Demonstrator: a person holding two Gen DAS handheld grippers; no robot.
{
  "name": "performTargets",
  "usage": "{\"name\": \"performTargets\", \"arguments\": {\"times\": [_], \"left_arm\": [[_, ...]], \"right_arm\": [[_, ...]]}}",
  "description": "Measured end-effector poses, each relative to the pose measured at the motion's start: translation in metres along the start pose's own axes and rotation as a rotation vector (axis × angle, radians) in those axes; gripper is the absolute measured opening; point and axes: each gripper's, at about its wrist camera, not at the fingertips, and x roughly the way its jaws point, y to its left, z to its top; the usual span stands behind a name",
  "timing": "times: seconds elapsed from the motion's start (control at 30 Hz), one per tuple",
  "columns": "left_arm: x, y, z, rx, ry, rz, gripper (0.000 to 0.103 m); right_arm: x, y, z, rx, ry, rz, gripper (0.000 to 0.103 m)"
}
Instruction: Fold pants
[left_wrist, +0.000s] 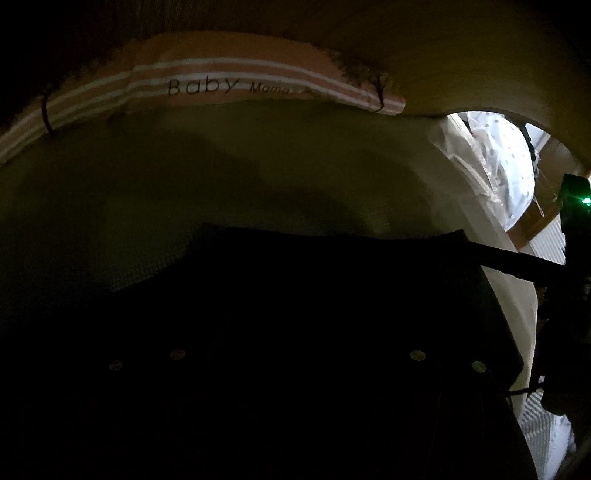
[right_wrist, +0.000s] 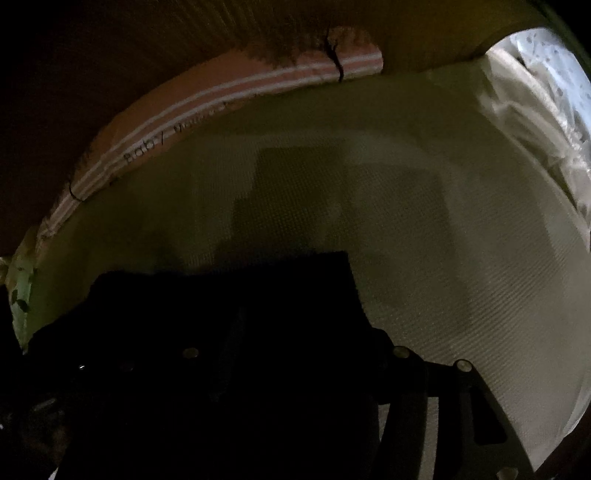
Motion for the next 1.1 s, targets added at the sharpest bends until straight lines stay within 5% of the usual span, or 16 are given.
{"name": "performTargets", "arguments": {"times": [0.17,0.37,0.57,0.9,1.1], "left_arm": [[0.004,-0.011,-0.011,0.102,-0.029,0.068,0.069],[0.004,-0.012,-0.013,0.135,-0.029,0.085,0.07],[-0.009,-0.006,-0.026,0.133,-0.032,0.071,0.07],[-0.043,-0.003,-0.066,0.146,0.006,0.077,0.071],[-0.062,-0.005,-0.087,0.151,0.023,0.058,0.071]], "right_arm": [[0.018,-0.002,0.002,0.002,0.026,0.003,0.068],[0.014,0.0,0.002,-0.008,0.03,-0.01,0.067],[-0.012,-0.024,-0.004,0.066,0.004,0.134,0.066],[-0.011,-0.096,-0.041,0.167,0.174,0.338,0.066],[-0.002,-0.105,-0.051,0.168,0.188,0.482,0.053]]}}
